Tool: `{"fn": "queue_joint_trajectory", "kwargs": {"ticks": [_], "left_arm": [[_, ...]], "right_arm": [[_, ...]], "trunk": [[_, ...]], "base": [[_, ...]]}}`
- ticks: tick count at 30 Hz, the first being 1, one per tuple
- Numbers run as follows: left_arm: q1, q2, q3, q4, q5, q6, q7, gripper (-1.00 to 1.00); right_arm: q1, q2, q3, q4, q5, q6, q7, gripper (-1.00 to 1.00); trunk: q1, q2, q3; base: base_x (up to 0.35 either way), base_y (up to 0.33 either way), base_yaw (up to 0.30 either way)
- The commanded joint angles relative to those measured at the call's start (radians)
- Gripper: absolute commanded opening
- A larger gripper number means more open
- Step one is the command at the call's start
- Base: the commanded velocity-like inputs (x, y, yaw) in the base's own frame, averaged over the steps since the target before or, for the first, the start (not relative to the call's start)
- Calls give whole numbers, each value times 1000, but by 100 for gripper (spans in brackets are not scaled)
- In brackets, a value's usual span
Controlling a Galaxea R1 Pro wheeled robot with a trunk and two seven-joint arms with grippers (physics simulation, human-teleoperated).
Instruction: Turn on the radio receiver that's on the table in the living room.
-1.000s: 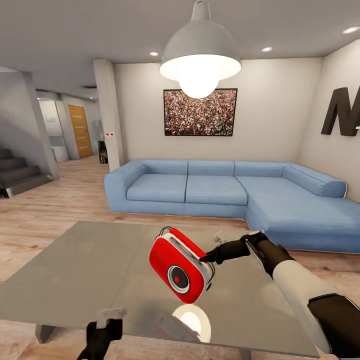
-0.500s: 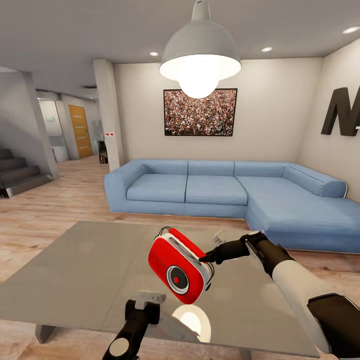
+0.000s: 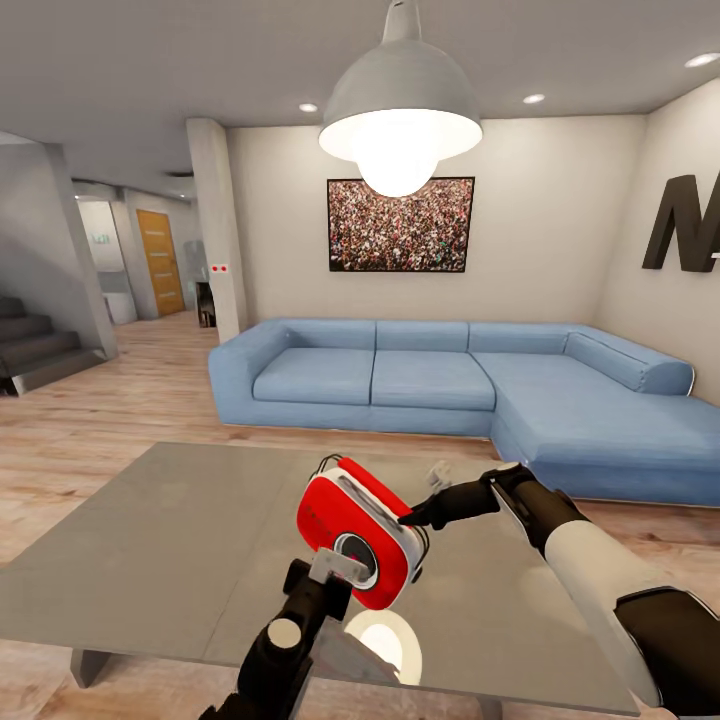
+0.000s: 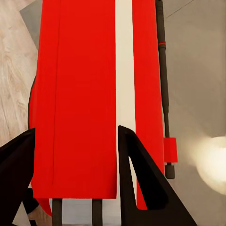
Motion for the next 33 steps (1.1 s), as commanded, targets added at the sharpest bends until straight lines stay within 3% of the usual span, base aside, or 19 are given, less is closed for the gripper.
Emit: {"fn": "queue_joint_trajectory", "kwargs": {"ticks": [1, 6, 10, 12, 15, 17, 21, 29, 31, 33], "left_arm": [[-14, 0, 0, 10, 1, 1, 0, -100], [-99, 0, 0, 112, 21, 3, 0, -100], [-154, 0, -5, 183, 110, 1, 2, -100], [-177, 0, -23, 233, 141, -5, 3, -100], [-210, 0, -64, 296, 229, -33, 2, -100], [-214, 0, -75, 304, 249, -37, 2, -100], [-220, 0, -87, 348, 263, -44, 1, -100], [-227, 0, -86, 358, 257, -57, 8, -100], [-227, 0, -70, 352, 251, -63, 48, -100], [-226, 0, -27, 349, 251, -64, 128, -100]], "right_arm": [[0, 0, -4, -1, -5, 1, 0, -100], [0, 2, -4, -1, -5, 1, 0, -100], [0, 3, -4, -1, -5, 1, 0, -100], [0, 3, -4, -1, -5, 1, 0, -100], [0, 3, -4, -1, -6, 1, 0, -100], [0, 3, -4, -1, -7, 1, 0, -100], [0, 4, -4, 0, -8, -1, 0, -100], [0, 5, -4, 1, -7, -2, -3, -100], [0, 5, -4, 1, -6, -2, -19, -100], [0, 5, -5, 1, -6, -8, -54, -100]], "trunk": [[0, 0, 0], [0, 0, 0], [0, 0, 0], [0, 0, 0], [0, 0, 0], [0, 0, 0], [0, 0, 0], [0, 0, 0], [0, 0, 0], [0, 0, 0]], "base": [[0, 0, 0], [0, 0, 0], [0, 0, 0], [0, 0, 0], [0, 0, 0], [0, 0, 0], [0, 0, 0], [0, 0, 0], [0, 0, 0], [0, 0, 0]]}}
